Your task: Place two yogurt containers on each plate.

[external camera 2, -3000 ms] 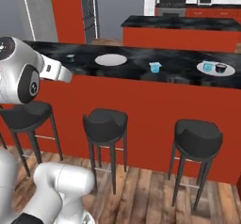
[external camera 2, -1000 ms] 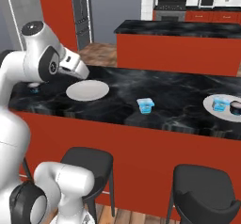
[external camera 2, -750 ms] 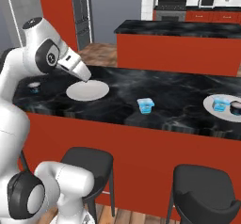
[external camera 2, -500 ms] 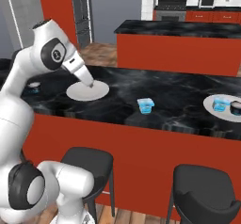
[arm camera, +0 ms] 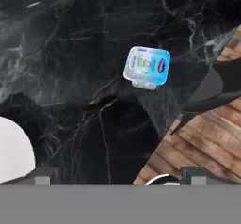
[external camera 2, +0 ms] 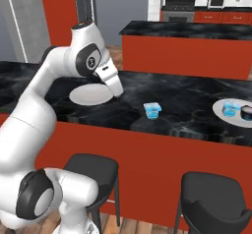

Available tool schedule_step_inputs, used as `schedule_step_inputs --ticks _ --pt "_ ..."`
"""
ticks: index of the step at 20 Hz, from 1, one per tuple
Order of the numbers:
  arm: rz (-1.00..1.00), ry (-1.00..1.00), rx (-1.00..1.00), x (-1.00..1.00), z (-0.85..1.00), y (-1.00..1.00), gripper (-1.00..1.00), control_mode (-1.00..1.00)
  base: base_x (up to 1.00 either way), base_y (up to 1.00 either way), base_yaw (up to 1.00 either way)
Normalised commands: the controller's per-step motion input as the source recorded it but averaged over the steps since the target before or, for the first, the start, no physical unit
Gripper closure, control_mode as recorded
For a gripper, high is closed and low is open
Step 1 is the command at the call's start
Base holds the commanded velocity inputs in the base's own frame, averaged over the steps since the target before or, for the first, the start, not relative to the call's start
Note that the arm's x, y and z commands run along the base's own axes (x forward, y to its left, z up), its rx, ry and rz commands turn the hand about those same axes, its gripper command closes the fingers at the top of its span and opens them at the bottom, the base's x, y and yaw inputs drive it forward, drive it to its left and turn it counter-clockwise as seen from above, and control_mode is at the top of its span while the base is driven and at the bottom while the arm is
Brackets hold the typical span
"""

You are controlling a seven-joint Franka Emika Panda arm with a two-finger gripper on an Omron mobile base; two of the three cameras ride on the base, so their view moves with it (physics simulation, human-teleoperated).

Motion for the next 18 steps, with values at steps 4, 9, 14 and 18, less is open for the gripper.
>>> schedule_step_inputs --ticks 4,9,14,18 --pt "0.00 0.10 0.06 0.00 0.00 -0.56 -1.00 -1.00 0.00 0.00 0.00" --pt "0.00 0.06 0.01 0.00 -0.07 -0.30 -1.00 -1.00 0.00 0.00 0.00" --pt "0.00 0.03 0.00 0.00 -0.22 -0.30 -1.00 -1.00 0.00 0.00 0.00" --pt "0.00 0.00 0.01 0.01 -0.36 -0.37 -1.00 -1.00 0.00 0.00 0.00"
